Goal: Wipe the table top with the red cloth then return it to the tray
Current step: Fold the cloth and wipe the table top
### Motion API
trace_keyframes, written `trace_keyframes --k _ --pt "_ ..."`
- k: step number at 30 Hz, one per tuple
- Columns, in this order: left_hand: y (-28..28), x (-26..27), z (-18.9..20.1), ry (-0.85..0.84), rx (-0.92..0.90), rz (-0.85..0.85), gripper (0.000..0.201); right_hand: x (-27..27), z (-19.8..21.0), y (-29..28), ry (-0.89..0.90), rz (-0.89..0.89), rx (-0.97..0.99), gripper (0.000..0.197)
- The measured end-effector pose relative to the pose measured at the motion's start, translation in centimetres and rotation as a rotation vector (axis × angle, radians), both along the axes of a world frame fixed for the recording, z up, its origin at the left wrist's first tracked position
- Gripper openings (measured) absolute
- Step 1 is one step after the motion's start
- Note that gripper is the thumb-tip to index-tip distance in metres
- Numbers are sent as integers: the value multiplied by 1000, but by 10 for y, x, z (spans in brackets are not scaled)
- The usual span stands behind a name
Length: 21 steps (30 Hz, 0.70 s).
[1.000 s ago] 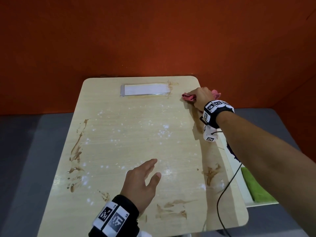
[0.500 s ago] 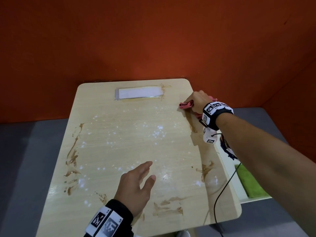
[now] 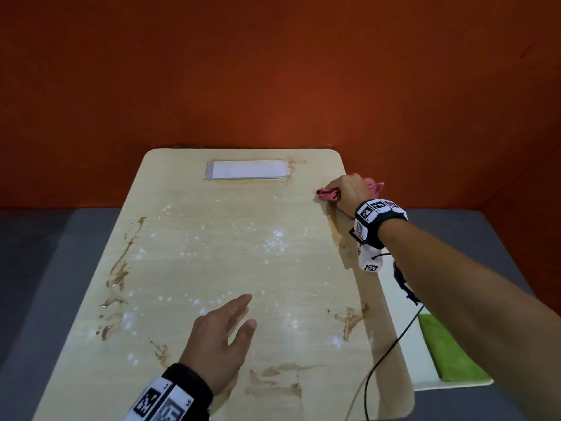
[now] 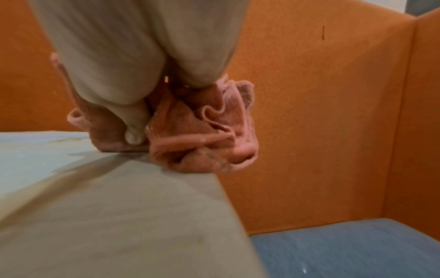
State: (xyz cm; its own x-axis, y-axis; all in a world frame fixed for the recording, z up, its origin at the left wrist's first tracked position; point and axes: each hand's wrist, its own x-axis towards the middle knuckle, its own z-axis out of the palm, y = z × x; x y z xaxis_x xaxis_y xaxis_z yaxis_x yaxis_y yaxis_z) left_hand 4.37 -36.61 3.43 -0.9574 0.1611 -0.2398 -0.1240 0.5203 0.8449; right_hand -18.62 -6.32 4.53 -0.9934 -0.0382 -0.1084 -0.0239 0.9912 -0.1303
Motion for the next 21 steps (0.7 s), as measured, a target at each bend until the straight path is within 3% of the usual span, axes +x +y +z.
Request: trace_keyframes --k 12,21 --pt "19 -3 2 23 -43 -76 44 13 1 -5 -40 6 -41 16" --pt "22 4 -9 -19 -45 -72 43 10 -7 -8 -2 -77 -77 19"
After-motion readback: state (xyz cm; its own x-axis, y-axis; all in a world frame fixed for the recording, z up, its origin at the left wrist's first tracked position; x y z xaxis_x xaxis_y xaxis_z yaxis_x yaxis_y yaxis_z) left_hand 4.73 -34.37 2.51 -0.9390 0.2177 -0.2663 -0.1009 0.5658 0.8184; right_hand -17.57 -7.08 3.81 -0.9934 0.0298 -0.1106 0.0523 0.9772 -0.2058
